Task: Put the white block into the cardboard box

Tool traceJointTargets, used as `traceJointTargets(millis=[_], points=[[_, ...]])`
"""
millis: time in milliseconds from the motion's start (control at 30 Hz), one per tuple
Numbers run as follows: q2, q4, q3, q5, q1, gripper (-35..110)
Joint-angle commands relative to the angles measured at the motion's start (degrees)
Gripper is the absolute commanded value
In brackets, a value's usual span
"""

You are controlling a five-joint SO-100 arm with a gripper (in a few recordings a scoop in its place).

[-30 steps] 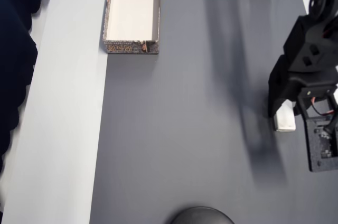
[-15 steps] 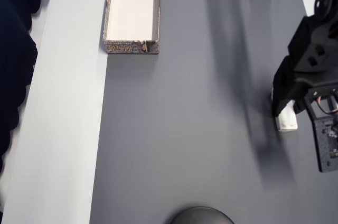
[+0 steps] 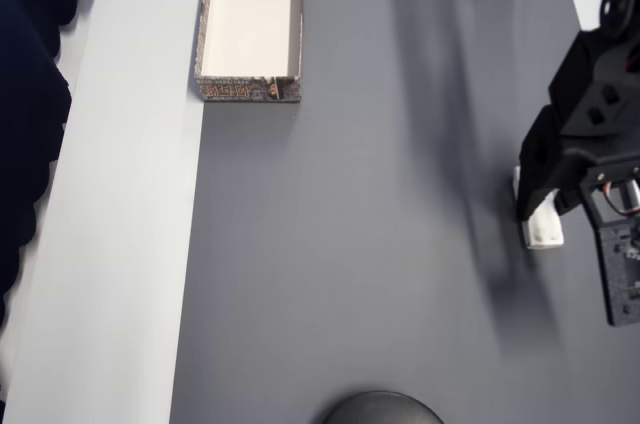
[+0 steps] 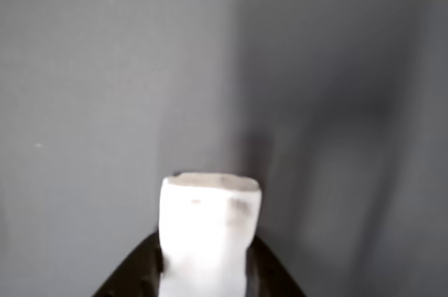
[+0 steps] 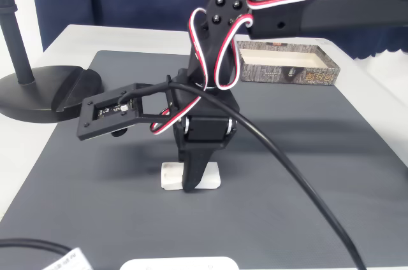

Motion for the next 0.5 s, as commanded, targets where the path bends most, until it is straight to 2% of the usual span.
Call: traceJointTargets(millis=[0, 467], points=[[4.0, 2.0, -0.8, -1.7, -0.1, -2], [20.8, 14.4, 4.4, -5.4, 3.2, -2]])
